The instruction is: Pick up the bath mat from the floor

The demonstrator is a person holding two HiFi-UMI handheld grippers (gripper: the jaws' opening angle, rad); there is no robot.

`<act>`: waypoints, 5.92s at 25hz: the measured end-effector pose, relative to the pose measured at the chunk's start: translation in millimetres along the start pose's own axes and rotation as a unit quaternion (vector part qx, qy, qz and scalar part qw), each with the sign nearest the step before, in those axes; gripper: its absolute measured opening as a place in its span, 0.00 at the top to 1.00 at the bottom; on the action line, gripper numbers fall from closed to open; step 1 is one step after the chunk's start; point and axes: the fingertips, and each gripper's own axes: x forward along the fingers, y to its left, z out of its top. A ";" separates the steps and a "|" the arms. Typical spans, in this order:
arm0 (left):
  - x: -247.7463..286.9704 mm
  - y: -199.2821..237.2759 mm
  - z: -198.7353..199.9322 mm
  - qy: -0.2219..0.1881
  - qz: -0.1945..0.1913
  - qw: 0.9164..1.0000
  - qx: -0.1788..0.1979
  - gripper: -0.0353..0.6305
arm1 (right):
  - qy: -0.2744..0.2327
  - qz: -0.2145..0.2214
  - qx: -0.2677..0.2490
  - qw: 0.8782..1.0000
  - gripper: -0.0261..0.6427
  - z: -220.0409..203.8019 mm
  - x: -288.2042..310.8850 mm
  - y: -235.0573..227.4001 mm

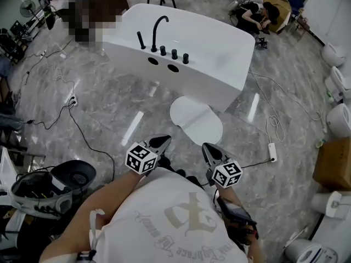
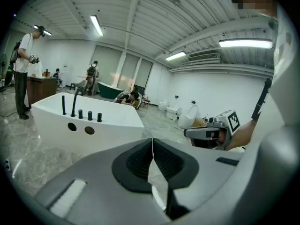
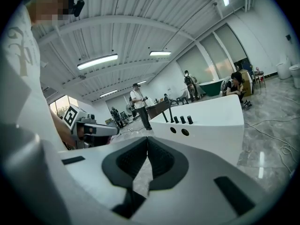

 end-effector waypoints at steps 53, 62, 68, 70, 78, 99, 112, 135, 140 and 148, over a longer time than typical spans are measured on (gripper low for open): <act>133.9 205.0 55.5 0.093 -0.153 0.984 0.020 0.93 | 0.015 -0.182 0.046 0.982 0.95 57.8 169.7 -100.3; 143.8 215.5 48.1 0.104 -0.125 0.987 0.006 0.93 | 0.037 -0.149 0.048 0.987 0.95 50.8 188.0 -120.2; 156.4 223.4 50.0 0.103 -0.090 0.990 -0.015 0.93 | 0.054 -0.110 0.050 0.991 0.95 46.0 209.6 -144.3; 164.1 220.0 46.6 0.109 -0.084 0.990 -0.019 0.93 | 0.059 -0.102 0.054 0.992 0.95 43.3 210.1 -153.2; 188.8 199.8 31.4 0.113 -0.068 0.990 -0.040 0.93 | 0.090 -0.073 0.069 0.991 0.95 13.9 203.7 -174.0; 204.4 174.9 -38.9 0.127 -0.037 0.989 -0.067 0.93 | 0.132 -0.037 0.090 0.987 0.95 -65.5 186.8 -177.6; 221.3 214.6 -52.4 0.101 -0.051 0.992 -0.051 0.93 | 0.109 -0.069 0.098 0.987 0.95 -96.5 222.1 -188.3; 411.9 326.2 -165.9 0.010 -0.073 0.997 0.036 0.93 | 0.034 -0.057 0.024 0.997 0.95 -214.0 338.3 -353.5; 460.1 356.9 -192.2 0.005 -0.073 0.996 0.043 0.93 | 0.022 -0.053 -0.001 0.998 0.95 -224.3 371.5 -398.1; 492.4 394.4 -232.0 0.001 -0.068 0.997 0.039 0.93 | 0.015 -0.028 -0.005 0.999 0.95 -265.7 423.7 -428.7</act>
